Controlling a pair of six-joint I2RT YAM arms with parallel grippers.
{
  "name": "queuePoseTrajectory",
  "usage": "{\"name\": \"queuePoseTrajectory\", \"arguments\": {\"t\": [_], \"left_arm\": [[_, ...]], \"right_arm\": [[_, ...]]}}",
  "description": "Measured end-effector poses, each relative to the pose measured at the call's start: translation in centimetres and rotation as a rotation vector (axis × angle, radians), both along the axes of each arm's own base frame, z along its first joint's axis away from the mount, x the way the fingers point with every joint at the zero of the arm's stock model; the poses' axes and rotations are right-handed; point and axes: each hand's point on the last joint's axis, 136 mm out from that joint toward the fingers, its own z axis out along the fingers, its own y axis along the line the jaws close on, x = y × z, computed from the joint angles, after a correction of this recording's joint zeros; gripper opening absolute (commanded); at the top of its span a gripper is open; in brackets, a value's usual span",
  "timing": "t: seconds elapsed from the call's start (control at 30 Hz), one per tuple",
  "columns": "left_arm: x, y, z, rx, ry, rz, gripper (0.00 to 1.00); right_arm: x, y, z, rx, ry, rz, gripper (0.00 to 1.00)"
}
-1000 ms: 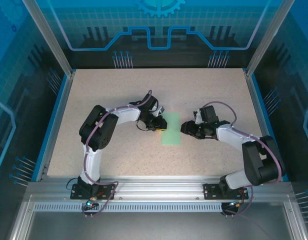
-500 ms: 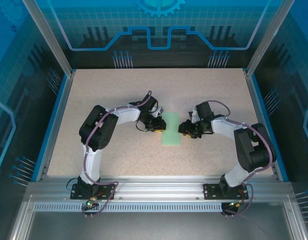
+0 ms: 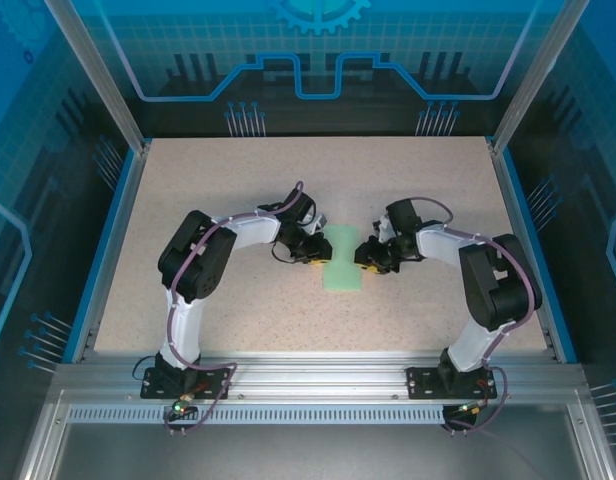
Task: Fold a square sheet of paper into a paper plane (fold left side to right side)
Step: Fold the triangle a second time at the center of the table.
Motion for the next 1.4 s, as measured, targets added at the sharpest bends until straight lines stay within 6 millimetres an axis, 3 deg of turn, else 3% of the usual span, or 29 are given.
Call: {"name": "queuePoseTrajectory", "arguments": {"t": [0.3,1.07,1.4], "left_arm": [[0.0,0.0,0.0,-0.001,-0.001,0.0,0.23],[0.0,0.0,0.1,-0.007,-0.011,0.0,0.25],[-0.8,0.6,1.4,-0.03,-0.068,0.001,0.54]], "right_arm": [[-1.1,0.3,-1.1,-0.02,0.049,0.018,0.33],[-0.8,1.5,-0.6,0.021,0.043,0.021,0.34],[-0.7,1.7,-0.4,0.042,0.052,0.012,0.33]]}}
